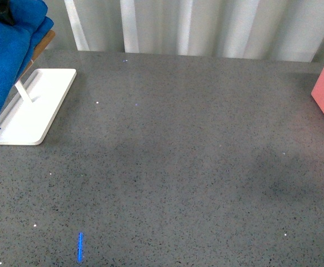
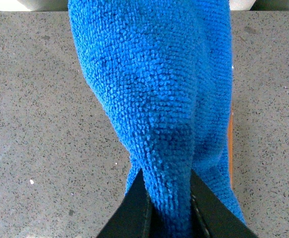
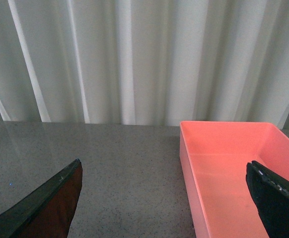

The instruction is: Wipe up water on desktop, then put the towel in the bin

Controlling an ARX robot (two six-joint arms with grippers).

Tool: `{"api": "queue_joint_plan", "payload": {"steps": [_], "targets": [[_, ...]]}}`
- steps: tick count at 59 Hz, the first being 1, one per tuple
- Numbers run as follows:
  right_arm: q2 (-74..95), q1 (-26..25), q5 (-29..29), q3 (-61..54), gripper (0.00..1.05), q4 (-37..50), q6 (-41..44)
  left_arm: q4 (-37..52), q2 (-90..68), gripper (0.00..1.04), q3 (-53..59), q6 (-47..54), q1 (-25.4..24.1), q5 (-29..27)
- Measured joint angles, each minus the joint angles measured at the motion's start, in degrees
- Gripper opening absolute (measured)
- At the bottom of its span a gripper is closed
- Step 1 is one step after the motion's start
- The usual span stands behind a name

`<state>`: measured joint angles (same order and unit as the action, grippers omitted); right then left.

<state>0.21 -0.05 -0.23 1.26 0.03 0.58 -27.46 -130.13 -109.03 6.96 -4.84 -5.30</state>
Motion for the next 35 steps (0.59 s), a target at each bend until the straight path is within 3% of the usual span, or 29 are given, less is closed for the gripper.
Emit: {"api": "queue_joint_plan", "payload": {"steps": [19, 35], "targets": [[0.0, 0.0, 0.0, 0.0, 0.98, 0.0, 0.0, -0.5, 0.9, 0.05, -0.1, 0.5, -0.1, 0.9], [0.0, 0.0, 0.0, 0.0, 0.98, 0.0, 0.0, -0.5, 10.4, 0.05, 0.0, -0.7, -1.6, 6.1]]}}
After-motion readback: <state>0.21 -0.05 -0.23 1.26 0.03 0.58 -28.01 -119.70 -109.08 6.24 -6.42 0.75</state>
